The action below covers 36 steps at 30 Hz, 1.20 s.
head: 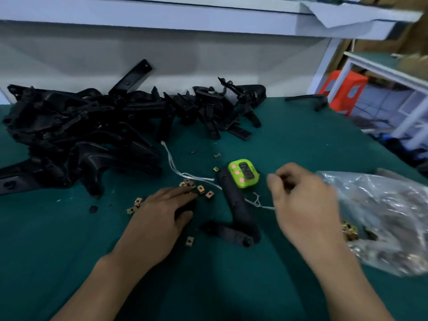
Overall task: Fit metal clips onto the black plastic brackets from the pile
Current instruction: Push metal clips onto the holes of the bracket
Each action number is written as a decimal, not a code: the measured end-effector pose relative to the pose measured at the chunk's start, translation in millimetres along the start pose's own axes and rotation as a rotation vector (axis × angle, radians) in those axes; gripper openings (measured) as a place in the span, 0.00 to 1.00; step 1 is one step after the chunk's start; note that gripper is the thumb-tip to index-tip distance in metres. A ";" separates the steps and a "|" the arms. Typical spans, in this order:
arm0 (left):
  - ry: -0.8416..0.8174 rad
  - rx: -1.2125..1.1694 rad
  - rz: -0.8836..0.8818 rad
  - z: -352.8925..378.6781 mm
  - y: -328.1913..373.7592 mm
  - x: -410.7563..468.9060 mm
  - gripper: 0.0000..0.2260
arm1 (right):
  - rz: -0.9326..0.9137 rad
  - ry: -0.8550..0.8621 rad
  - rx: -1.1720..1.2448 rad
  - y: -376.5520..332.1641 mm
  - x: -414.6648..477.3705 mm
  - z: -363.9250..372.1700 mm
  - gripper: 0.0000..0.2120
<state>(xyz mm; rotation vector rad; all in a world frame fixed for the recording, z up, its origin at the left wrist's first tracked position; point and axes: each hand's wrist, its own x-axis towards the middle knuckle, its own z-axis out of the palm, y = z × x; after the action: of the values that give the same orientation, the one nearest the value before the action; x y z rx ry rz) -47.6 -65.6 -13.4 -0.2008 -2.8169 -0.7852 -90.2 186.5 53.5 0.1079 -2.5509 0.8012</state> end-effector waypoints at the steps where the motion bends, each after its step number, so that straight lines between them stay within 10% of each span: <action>1: 0.011 0.018 0.008 0.8 -0.1 -0.1 0.17 | 0.017 0.033 -0.050 10.8 -3.6 -15.1 0.08; 9: 0.062 -0.025 -0.036 4.6 8.8 1.1 0.23 | 0.395 -0.401 -0.540 78.6 -3.6 -81.7 0.10; 13: 0.081 -0.039 -0.071 4.2 7.6 -1.4 0.23 | 0.241 -0.299 -0.593 59.6 -10.3 -88.7 0.07; 18: 0.102 -0.049 -0.134 1.5 6.5 -1.1 0.21 | 0.014 -0.445 -0.014 12.1 -9.2 -40.3 0.18; 25: 0.088 -0.051 -0.191 -0.5 3.5 -3.9 0.21 | 0.099 -0.608 -0.474 57.2 17.2 -8.4 0.29; 30: 0.091 -0.023 -0.186 3.4 1.1 -1.3 0.20 | 0.018 -0.545 -0.601 33.2 19.6 -4.1 0.08; 36: 0.095 -0.016 -0.186 3.5 -2.2 0.3 0.20 | -0.137 -0.575 -0.477 16.2 20.9 14.4 0.12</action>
<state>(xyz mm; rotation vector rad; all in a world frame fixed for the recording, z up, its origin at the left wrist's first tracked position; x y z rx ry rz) -48.8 -65.6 -17.4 0.0952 -2.7679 -0.8325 -118.1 193.1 44.0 0.4022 -3.1490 0.0895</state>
